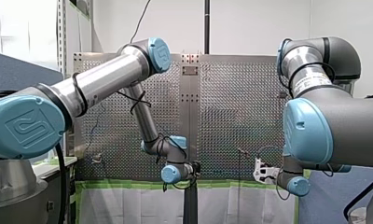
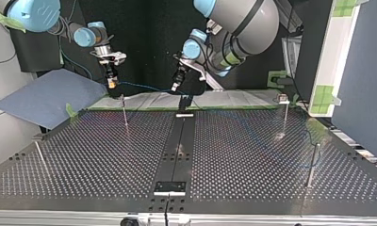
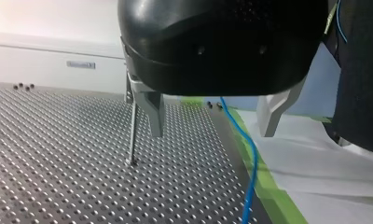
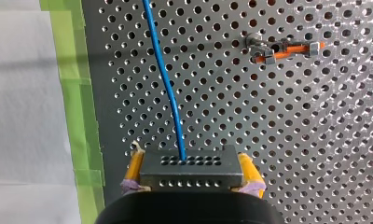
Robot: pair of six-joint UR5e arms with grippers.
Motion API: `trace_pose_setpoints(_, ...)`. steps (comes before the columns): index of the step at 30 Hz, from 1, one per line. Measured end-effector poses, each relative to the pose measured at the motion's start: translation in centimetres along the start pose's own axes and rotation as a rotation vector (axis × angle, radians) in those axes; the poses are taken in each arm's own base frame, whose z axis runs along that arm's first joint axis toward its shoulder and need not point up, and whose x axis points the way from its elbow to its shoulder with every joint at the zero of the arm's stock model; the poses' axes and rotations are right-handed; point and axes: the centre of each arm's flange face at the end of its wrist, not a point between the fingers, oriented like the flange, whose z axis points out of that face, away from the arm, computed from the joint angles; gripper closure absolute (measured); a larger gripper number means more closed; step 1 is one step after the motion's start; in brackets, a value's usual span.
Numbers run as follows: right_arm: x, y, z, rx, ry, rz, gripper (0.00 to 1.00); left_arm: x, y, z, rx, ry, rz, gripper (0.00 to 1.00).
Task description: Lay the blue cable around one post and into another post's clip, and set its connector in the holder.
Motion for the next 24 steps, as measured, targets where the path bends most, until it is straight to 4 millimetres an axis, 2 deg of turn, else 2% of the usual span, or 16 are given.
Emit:
trace_pose_setpoints(18,0.0,-0.1,0.0,0.001,-0.001,0.0,1.0,0.4,0.6,2.0,-0.085,0.023,0.033,0.02)
trace_pose_setpoints(24,-0.1,-0.2,0.0,0.001,-0.001,0.0,1.0,-0.2,0.6,2.8,-0.104,0.015,0.045,0.02)
